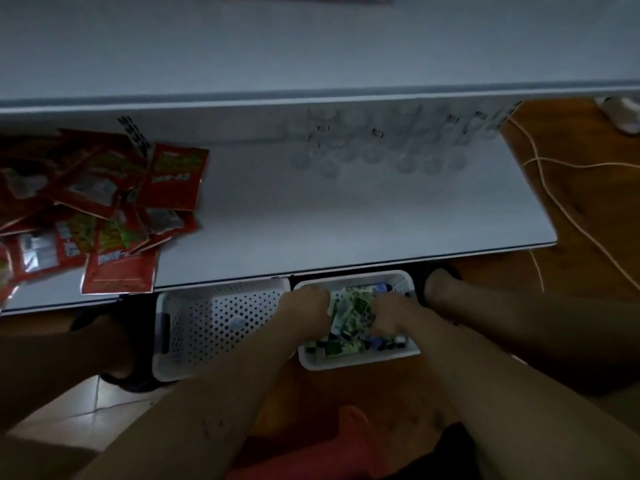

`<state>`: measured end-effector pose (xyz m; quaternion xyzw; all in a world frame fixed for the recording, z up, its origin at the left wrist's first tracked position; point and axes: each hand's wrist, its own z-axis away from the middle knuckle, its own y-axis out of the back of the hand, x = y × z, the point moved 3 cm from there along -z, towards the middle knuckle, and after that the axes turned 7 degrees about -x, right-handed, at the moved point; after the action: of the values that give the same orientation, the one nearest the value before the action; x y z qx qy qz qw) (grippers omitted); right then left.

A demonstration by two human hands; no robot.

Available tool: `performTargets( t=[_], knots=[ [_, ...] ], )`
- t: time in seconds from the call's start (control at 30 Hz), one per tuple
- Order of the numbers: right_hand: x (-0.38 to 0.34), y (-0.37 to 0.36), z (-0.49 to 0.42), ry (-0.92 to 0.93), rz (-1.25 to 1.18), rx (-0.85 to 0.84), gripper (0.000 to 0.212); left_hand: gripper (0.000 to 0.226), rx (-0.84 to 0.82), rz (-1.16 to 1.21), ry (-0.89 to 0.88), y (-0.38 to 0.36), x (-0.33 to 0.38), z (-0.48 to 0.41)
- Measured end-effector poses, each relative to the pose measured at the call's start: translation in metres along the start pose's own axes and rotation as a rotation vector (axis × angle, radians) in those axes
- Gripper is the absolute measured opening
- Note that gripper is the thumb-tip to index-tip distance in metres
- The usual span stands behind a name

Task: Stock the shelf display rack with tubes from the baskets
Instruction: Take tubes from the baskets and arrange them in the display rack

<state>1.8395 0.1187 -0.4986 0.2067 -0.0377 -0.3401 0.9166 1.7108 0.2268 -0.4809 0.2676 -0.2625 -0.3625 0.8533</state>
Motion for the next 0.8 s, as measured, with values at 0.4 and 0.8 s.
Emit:
performTargets(
  t=[0.4,0.8],
  knots=[
    [0.000,-0.039,-0.065,-0.026,-0.157,0.035,0.014,0.023,-0.114,0.055,-0.022,-0.057,0.015,-0.044],
    [0.045,-0.010,-0.056,-0.015,-0.602,0.021,0.021,0.078,-0.007,-0.020,-0.092,-0.051,0.037,-0.099]
  ],
)
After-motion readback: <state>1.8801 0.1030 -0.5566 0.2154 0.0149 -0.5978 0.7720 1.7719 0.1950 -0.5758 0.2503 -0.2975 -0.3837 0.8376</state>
